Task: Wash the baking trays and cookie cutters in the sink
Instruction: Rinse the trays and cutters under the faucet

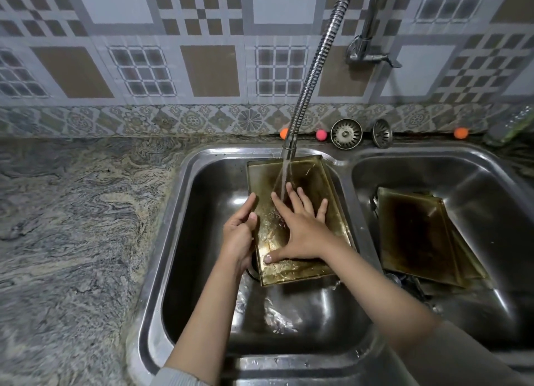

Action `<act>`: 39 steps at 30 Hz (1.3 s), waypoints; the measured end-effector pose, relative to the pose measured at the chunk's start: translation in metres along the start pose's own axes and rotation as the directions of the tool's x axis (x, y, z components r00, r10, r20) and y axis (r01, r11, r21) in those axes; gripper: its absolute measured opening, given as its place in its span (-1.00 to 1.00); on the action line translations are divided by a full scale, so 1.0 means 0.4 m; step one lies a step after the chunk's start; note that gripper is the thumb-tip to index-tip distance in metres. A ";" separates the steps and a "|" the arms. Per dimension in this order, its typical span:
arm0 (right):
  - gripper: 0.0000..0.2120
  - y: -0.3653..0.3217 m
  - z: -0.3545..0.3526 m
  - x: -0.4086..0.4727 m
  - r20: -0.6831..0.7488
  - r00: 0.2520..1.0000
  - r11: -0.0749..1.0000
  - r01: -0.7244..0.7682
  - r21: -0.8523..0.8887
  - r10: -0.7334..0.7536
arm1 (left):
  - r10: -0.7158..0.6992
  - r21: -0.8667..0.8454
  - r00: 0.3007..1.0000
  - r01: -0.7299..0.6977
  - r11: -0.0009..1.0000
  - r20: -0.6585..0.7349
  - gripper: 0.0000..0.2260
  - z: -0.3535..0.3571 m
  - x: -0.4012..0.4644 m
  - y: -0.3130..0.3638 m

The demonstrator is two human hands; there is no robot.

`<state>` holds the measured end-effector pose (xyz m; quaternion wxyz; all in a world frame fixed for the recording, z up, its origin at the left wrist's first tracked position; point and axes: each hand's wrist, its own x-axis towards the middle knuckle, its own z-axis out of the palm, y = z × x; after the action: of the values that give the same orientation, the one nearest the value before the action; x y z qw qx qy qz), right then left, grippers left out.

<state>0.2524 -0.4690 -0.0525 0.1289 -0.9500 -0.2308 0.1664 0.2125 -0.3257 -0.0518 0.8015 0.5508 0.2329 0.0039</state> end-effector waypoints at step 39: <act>-0.63 0.118 -0.001 -0.068 -0.199 0.945 0.626 -0.009 0.780 0.261 | -0.074 -0.118 0.974 0.049 0.992 -0.214 -0.63 -0.040 0.016 -0.049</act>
<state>0.2485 -0.5229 -0.0605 0.5406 -0.8323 -0.0432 0.1153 0.2075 -0.3177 -0.0761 0.8004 0.4938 0.3357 0.0525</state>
